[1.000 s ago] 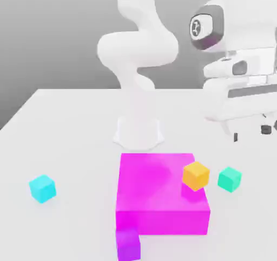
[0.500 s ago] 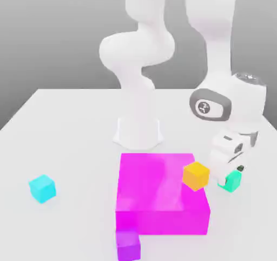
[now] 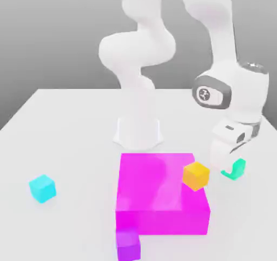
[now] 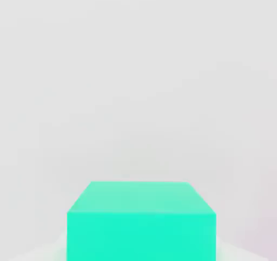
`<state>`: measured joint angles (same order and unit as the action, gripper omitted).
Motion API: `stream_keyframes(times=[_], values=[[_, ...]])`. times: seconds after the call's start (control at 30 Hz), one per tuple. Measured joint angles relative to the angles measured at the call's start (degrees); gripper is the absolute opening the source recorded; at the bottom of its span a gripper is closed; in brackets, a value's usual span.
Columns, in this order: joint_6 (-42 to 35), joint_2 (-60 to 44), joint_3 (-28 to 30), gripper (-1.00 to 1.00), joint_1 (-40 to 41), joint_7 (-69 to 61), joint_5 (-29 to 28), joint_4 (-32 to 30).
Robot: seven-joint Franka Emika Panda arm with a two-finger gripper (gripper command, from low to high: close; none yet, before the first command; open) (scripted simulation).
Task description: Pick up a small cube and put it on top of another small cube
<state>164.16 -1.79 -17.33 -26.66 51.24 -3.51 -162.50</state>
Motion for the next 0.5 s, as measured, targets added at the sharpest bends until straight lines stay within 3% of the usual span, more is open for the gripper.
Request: stream_keyframes(times=[0.37,0.5], values=[[-23.87,21.77,13.94,-1.00,5.38,-24.39,4.60,2.18],[-17.51,16.68,14.78,-1.00,5.97,-26.06,4.79,0.91]])
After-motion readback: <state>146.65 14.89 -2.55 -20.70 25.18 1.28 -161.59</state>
